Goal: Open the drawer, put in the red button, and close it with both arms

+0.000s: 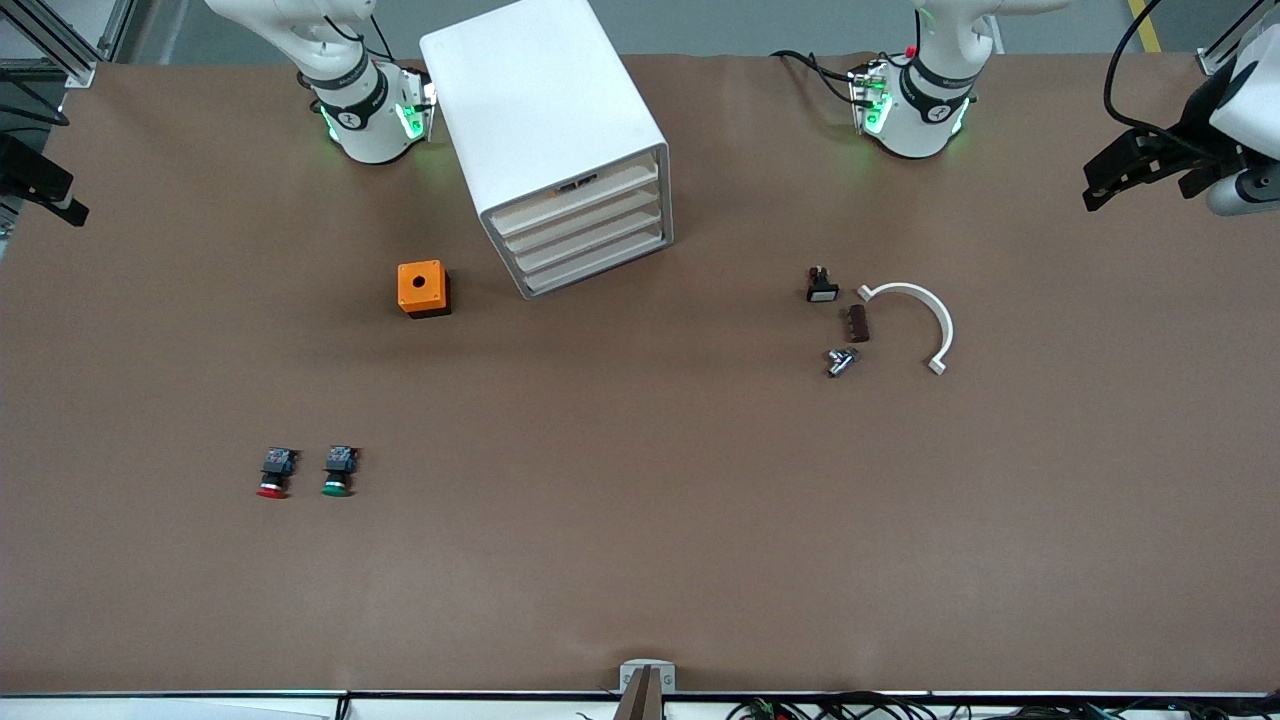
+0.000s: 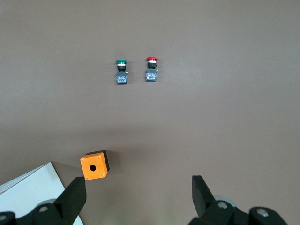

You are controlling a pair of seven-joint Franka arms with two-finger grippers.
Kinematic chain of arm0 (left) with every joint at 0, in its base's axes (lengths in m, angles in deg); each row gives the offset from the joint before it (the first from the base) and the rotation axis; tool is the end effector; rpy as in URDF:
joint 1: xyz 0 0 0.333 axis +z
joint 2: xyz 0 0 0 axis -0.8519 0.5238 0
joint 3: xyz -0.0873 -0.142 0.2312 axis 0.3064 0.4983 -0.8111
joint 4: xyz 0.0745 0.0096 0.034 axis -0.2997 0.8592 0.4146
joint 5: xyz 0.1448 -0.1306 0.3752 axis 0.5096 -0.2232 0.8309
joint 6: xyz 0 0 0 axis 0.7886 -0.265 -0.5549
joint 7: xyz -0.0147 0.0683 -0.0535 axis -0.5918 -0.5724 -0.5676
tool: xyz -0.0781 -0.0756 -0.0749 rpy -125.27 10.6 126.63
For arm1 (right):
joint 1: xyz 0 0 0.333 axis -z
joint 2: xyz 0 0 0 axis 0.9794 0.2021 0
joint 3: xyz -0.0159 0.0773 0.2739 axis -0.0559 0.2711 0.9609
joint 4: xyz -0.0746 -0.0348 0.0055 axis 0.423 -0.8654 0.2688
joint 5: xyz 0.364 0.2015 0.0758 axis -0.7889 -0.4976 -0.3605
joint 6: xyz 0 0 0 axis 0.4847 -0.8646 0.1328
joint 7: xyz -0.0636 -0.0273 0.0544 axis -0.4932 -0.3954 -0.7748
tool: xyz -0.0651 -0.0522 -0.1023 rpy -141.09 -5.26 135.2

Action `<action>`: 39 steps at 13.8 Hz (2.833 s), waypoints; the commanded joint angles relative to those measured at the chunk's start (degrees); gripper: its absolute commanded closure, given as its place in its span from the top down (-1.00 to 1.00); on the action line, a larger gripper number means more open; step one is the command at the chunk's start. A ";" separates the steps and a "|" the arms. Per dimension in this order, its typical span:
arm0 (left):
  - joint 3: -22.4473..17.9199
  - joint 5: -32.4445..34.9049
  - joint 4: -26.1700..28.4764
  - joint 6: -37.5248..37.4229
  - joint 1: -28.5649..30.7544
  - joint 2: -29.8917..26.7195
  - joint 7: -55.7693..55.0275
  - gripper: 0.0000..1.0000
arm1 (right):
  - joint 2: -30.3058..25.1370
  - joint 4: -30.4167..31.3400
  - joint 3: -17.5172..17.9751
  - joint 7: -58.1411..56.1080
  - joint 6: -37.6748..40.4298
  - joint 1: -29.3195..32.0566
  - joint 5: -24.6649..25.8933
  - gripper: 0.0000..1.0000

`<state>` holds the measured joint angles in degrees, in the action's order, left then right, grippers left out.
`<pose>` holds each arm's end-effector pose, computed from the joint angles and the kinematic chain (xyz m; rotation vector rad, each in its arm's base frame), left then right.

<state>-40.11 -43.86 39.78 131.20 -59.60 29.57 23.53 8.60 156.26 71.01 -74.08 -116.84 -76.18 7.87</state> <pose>0.5339 -0.0551 0.6099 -3.0822 -0.1419 0.0740 0.5384 -0.0702 0.6176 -3.1203 0.0730 -0.0580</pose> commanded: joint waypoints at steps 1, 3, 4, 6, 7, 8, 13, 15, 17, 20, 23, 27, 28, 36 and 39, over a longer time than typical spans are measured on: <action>-0.03 0.46 -1.15 -0.80 0.04 0.69 0.20 1.00 | -0.88 0.27 0.40 -0.47 0.17 0.83 0.69 1.00; -0.03 0.46 -1.50 -0.80 0.04 0.78 0.11 1.00 | -0.88 0.27 0.48 -0.47 0.17 0.83 0.69 1.00; -0.11 0.55 -2.29 -0.80 -0.04 1.04 -0.41 1.00 | -0.79 0.27 0.48 -0.47 0.17 0.83 0.61 1.00; -0.12 0.55 -4.57 -0.89 -0.13 3.49 -0.42 1.00 | -0.62 0.19 0.48 -0.47 0.17 0.83 0.60 1.00; -0.20 0.55 -5.71 -0.89 -0.05 4.98 -0.51 1.00 | 0.00 -0.77 0.48 -0.47 0.17 1.00 0.60 1.00; -0.20 0.55 -6.25 -0.97 0.13 6.30 -0.42 1.00 | 0.52 -1.30 0.40 -0.47 0.26 0.92 0.52 1.00; 1.11 0.46 -4.93 1.04 -1.97 12.28 -1.65 1.00 | 1.58 -1.48 0.40 -0.38 0.17 1.09 0.69 1.00; 1.64 0.28 -5.28 2.19 -4.08 15.70 -7.32 1.00 | 2.72 -1.48 0.40 -0.46 0.17 1.09 0.78 1.00; 1.82 0.28 -5.28 4.81 -7.67 19.13 -16.28 1.00 | 6.13 -1.74 0.40 -0.38 -0.27 0.74 0.69 1.00; 1.82 0.46 -5.37 8.95 -14.00 24.32 -29.47 1.00 | 13.61 -2.62 0.48 -0.55 -1.76 0.83 0.87 1.00; 1.91 -0.24 -5.37 9.13 -20.24 28.80 -40.63 1.00 | 17.65 -2.98 0.31 -0.55 -5.01 1.44 1.13 1.00; 2.17 -6.37 -5.81 9.22 -25.35 34.42 -60.30 1.00 | 22.57 -0.61 0.31 0.41 -17.02 1.62 1.13 1.00; 2.34 -7.88 -6.07 9.22 -25.71 35.75 -64.10 1.00 | 24.24 0.61 0.31 0.94 -20.89 1.80 1.13 1.00; 2.26 -26.40 -10.91 9.57 -27.82 45.25 -94.36 1.00 | 33.83 6.87 0.40 2.79 -42.70 1.89 0.34 1.00; 2.17 -36.07 -10.82 9.57 -27.55 46.74 -104.27 1.00 | 37.34 7.04 0.31 5.77 -47.98 1.27 0.34 1.00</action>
<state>-37.86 -75.17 30.54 141.27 -87.27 75.12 -74.99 44.30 163.27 70.93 -70.74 -162.39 -74.91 8.33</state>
